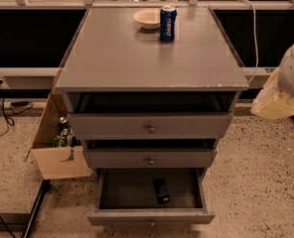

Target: Close bottom drawer

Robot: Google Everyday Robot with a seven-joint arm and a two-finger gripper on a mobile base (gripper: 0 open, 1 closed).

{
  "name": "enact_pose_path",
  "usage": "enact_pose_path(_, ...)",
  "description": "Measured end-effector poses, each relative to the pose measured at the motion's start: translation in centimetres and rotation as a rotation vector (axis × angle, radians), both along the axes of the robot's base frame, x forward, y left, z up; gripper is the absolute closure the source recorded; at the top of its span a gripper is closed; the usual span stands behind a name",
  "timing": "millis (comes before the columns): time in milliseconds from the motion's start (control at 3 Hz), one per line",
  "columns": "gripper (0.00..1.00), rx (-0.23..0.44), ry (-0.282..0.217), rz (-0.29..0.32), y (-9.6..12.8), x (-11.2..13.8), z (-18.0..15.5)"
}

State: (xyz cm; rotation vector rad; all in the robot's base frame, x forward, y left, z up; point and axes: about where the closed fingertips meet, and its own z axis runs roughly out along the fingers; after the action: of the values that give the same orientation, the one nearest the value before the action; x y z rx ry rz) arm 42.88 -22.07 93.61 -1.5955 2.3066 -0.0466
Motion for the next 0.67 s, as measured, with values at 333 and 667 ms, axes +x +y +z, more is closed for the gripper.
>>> enact_pose_path(333,1.00,0.118,0.043,-0.079,0.8,-1.7,-7.3)
enact_pose_path(667,1.00,0.222,0.068,-0.120,1.7,-3.0,-12.5)
